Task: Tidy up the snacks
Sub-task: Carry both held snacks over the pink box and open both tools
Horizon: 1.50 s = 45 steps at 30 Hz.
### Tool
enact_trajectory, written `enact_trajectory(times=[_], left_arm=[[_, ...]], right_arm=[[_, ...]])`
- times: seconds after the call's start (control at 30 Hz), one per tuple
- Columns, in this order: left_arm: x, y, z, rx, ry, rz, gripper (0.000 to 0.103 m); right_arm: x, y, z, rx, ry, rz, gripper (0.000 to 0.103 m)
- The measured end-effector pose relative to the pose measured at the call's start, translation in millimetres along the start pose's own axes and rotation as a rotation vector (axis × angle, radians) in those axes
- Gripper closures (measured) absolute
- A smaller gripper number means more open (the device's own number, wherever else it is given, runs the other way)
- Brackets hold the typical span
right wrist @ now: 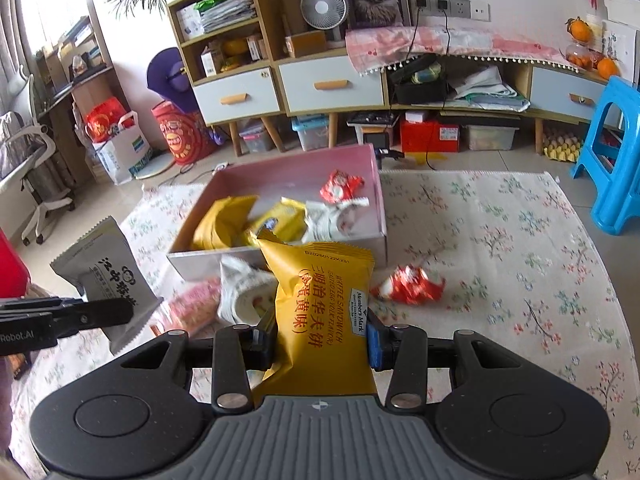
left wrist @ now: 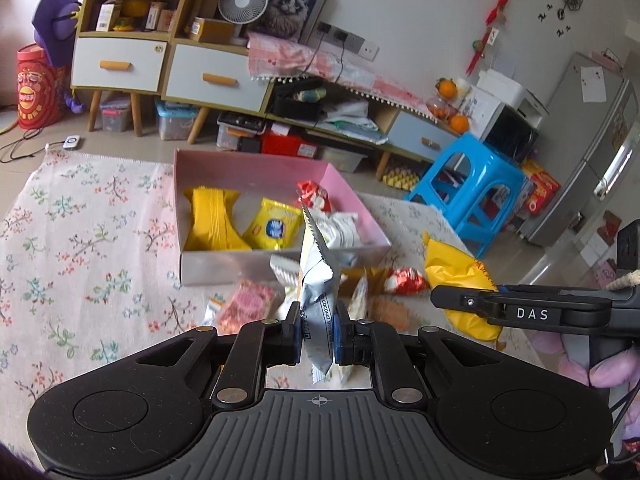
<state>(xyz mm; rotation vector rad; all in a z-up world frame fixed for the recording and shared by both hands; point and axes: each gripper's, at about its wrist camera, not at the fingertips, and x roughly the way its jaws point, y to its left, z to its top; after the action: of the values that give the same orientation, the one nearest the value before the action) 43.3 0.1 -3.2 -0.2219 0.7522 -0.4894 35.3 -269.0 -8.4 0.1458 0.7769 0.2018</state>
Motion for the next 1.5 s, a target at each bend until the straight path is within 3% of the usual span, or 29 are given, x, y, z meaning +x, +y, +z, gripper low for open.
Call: enact_trajectory(times=[0.23, 0.57, 0.83, 1.13, 1.5], left_arm=[[6.4, 17.2, 21.9, -0.07, -0.04, 0.036, 0.091], [42.5, 42.1, 51.2, -0.162, -0.022, 0.078, 0.091], [83.1, 44.6, 75.7, -0.141, 0.005, 0.082, 0.091], [130.8, 51.5, 98.4, -0.136, 0.011, 0.093, 0.091], [169.9, 59.1, 102.0, -0.117, 0.031, 0.13, 0.091]], right_arm=[[8.1, 3.7, 25.2, 0.042, -0.032, -0.006, 0.073], [38.5, -4.2, 45.4, 0.169, -0.006, -0.014, 0.073], [65.2, -10.8, 71.8, 0.234, -0.005, 0.003, 0.073], [104.9, -14.4, 98.5, 0.202, -0.01, 0.037, 0.073], [153.0, -10.4, 118.7, 0.2, 0.019, 0.025, 0.072]])
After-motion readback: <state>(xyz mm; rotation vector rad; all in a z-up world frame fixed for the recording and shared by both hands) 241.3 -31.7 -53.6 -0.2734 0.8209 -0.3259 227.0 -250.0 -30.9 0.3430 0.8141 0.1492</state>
